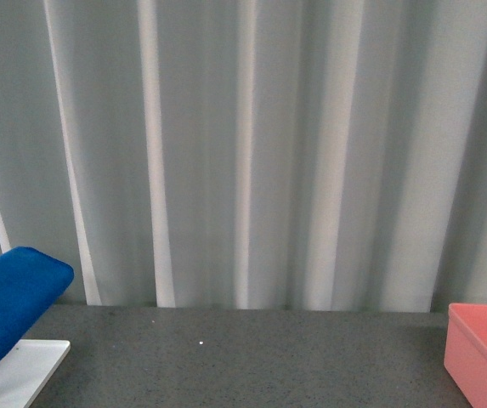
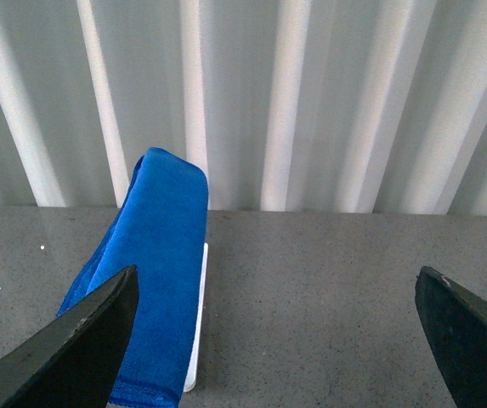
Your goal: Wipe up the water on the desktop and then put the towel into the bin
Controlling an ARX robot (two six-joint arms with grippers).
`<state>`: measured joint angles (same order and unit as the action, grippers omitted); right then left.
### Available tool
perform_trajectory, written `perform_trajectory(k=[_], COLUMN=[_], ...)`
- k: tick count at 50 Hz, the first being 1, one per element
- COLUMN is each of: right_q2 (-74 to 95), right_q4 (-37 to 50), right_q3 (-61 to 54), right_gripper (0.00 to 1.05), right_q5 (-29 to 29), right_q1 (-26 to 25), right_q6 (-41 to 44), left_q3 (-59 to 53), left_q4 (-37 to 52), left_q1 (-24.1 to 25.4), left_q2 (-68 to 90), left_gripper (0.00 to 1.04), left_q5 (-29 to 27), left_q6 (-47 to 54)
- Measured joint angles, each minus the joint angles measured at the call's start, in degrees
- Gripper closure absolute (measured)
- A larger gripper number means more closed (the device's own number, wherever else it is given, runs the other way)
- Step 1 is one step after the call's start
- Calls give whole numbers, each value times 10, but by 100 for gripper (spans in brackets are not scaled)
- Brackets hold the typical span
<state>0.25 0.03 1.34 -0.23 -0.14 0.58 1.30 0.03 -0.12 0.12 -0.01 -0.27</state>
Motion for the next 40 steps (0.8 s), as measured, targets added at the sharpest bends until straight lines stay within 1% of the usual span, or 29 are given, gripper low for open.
perform_trajectory(k=[16,17,18,19,20,22,25,26,27,30,32,35,39,40], right_q2=[0,0,0,0,0,0,0,0,0,0,0,0,0,0], right_q4=[0,0,0,0,0,0,0,0,0,0,0,0,0,0], right_q3=[0,0,0,0,0,0,0,0,0,0,0,0,0,0], right_gripper=[7,7,7,7,7,7,7,7,7,7,7,7,7,7], right_q5=[0,0,0,0,0,0,0,0,0,0,0,0,0,0], right_q1=[0,0,0,0,0,0,0,0,0,0,0,0,0,0], right_q6=[0,0,0,0,0,0,0,0,0,0,0,0,0,0], left_q3=[0,3,17,23,33,48,65,78,90,137,164,245,350,392], left_q4=[0,-11,-51,-64,-75,-65,-21,9,25,66,78,89,89,81], left_q1=[0,-4,-12,-15,-19,-26,-34,-34,-34,-31,-28,-22,-20,-20], left_q2=[0,7,28,39,64,125,204,251,283,382,429,553,694,742], left_gripper=[7,7,7,7,7,7,7,7,7,7,7,7,7,7], left_q5=[0,-13,-45,-52,-63,-58,-35,-10,3,8,19,26,8,1], left_q6=[0,-14,-39,-52,-75,-122,-132,-129,-125,-97,-80,-32,28,53])
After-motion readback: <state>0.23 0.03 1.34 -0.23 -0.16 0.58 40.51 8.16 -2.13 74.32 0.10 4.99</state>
